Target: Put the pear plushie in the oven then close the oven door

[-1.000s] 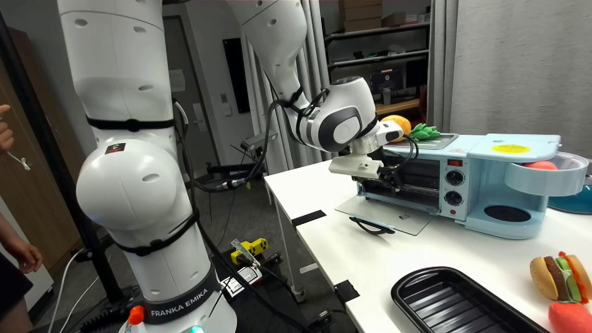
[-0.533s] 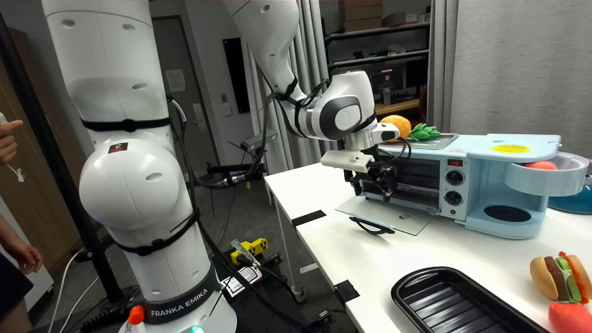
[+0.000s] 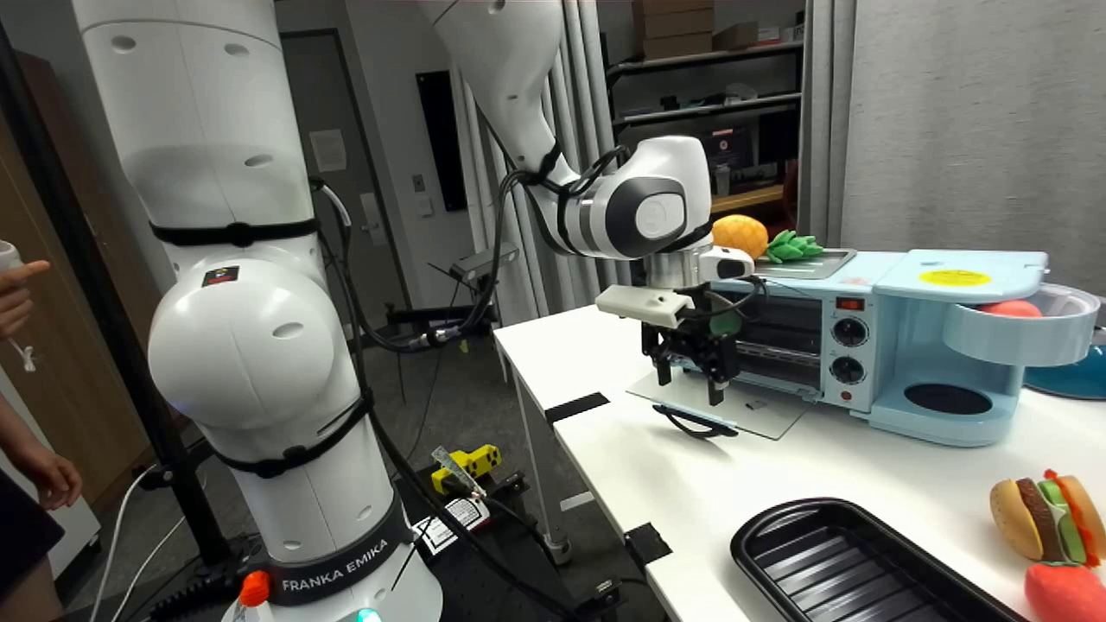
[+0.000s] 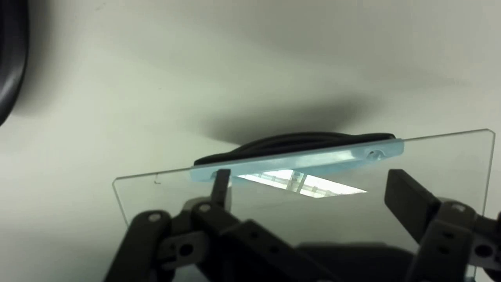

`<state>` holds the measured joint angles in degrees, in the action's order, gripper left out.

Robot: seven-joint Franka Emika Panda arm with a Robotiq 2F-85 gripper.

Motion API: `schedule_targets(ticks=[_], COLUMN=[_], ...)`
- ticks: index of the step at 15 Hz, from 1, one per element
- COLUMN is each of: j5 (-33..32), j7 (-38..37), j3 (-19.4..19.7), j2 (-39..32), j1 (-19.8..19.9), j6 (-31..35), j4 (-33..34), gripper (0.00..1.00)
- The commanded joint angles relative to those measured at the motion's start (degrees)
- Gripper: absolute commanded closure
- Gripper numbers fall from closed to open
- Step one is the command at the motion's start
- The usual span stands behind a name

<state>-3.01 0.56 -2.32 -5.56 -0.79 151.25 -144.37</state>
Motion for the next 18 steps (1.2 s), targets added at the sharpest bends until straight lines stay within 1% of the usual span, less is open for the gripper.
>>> schedule_targets(ticks=[1,6,11,18], j5=[-1.85,-2.21,-1.03,-0.19], j7=[-2.66,-3.18,-1.24,0.62], j3=[1.23,1.90,2.04,1.73], j2=[1.21,0.61,-0.86,-3.11], j1=[-0.33,-0.14,0.10,0.21], j6=[-3.45,-5.09,-2.56,1.68], j4=[-0.46,-1.73,-3.52,-2.71], gripper=[0.00,0.00,0.00,0.00])
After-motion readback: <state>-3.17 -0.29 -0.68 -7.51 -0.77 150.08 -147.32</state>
